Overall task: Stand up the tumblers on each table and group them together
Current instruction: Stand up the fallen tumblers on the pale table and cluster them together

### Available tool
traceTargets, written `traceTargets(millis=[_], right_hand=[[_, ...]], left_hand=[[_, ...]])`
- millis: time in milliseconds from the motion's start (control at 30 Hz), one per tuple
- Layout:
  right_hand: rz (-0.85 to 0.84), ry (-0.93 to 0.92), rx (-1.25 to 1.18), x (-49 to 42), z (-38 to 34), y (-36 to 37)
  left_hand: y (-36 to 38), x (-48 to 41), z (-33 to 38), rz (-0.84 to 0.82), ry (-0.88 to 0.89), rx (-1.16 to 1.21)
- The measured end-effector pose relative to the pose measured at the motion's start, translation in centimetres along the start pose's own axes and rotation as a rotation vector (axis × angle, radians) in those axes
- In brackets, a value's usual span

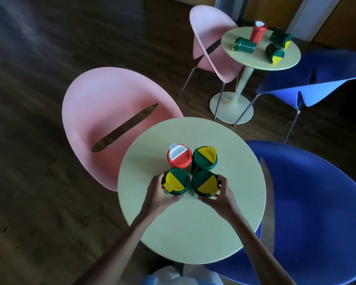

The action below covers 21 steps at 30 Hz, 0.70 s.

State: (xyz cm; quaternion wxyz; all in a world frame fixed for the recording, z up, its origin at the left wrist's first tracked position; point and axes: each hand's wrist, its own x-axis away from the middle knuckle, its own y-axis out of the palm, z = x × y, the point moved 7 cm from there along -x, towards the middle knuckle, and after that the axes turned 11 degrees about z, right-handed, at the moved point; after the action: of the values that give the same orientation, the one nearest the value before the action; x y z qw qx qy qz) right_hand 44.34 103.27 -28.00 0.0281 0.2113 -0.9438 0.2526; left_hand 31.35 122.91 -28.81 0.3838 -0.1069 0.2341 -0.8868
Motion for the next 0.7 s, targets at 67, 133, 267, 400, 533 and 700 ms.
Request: traceTargets(millis=[67,133,267,400,533,700], right_hand=[[-0.001,0.013,-0.004,0.0,0.1,0.0],[0.001,0.012,-0.005,0.1,0.0,0.1],[0.001,0.019,-0.009,0.2,0.0,0.3],[-0.009,0.025,0.012,0.2,0.1,0.4],[-0.03,0.015,0.062,0.2,0.4,0.5],[-0.048,0.05,0.098,0.2,1.2,0.2]], left_hand=[[0.0,0.0,-0.1,-0.003,-0.005,0.001],[0.0,0.0,-0.1,-0.007,-0.007,0.002],[0.0,-0.1,0.1,-0.035,-0.009,0.009],[-0.1,-0.1,0.1,-0.052,-0.014,-0.009],[-0.1,0.1,-0.1,-0.067,-0.014,-0.04],[-0.3,0.4,0.7,-0.086,-0.034,-0.091]])
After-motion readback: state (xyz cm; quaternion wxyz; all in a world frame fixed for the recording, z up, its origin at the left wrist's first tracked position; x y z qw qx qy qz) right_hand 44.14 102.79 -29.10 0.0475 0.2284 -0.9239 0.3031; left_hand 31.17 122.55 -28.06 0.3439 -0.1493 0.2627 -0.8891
